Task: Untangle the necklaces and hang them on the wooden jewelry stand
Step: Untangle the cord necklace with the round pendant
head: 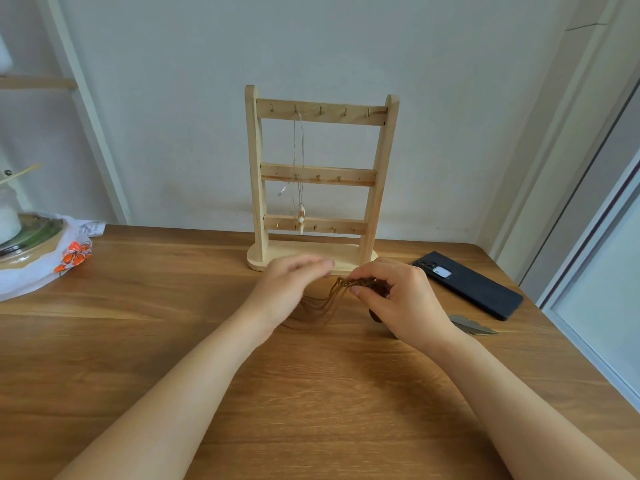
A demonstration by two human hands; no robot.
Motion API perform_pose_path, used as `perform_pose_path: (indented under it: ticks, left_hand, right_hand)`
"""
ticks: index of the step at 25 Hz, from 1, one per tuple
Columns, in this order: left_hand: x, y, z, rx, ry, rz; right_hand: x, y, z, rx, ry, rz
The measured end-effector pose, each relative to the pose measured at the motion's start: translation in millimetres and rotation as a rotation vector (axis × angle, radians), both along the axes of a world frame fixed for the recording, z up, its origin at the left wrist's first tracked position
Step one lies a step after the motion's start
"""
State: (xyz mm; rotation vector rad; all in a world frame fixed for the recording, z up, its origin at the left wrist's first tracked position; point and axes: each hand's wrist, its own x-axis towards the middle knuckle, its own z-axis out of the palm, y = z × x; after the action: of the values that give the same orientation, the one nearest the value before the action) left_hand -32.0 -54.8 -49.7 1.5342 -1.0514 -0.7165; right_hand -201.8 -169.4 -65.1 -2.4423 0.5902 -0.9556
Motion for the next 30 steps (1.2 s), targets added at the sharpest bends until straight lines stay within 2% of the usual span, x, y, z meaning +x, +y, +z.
perform_pose_path:
  ticks: [2, 8, 12, 20, 24, 26, 28, 30]
  left_hand:
    - [-4, 0, -5, 0.075, -0.036, -0.078]
    - [-1, 1, -5, 0.035, -0.056, 0.065]
    - [-4, 3, -3, 0.143, -0.111, -0.067]
    - [0, 3, -6, 0.143, -0.129, -0.162]
    - [1, 4, -6, 0.002, 0.066, -0.190]
    - [8, 4, -6, -0.133, 0.275, -0.121]
    - [19, 5, -5, -0.286, 0.579, 0.071]
    - [34, 5, -4, -0.348, 0.752, 0.356]
  right_hand:
    - [1, 1, -1, -0.014, 0.002, 0.013]
    - [2, 3, -3, -0.004, 0.024, 0.016]
    - [2, 3, -2, -0.015, 0.041, 0.012]
    - [4, 6, -1, -0.028, 0.067, 0.042]
    - [1, 6, -1, 0.006, 0.061, 0.015]
    - [-1, 5, 0, 0.032, 0.061, -0.013]
    - [-1, 2, -2, 0.075, 0.063, -0.055]
    - [-1, -1, -1, 0.138, 0.058, -0.102]
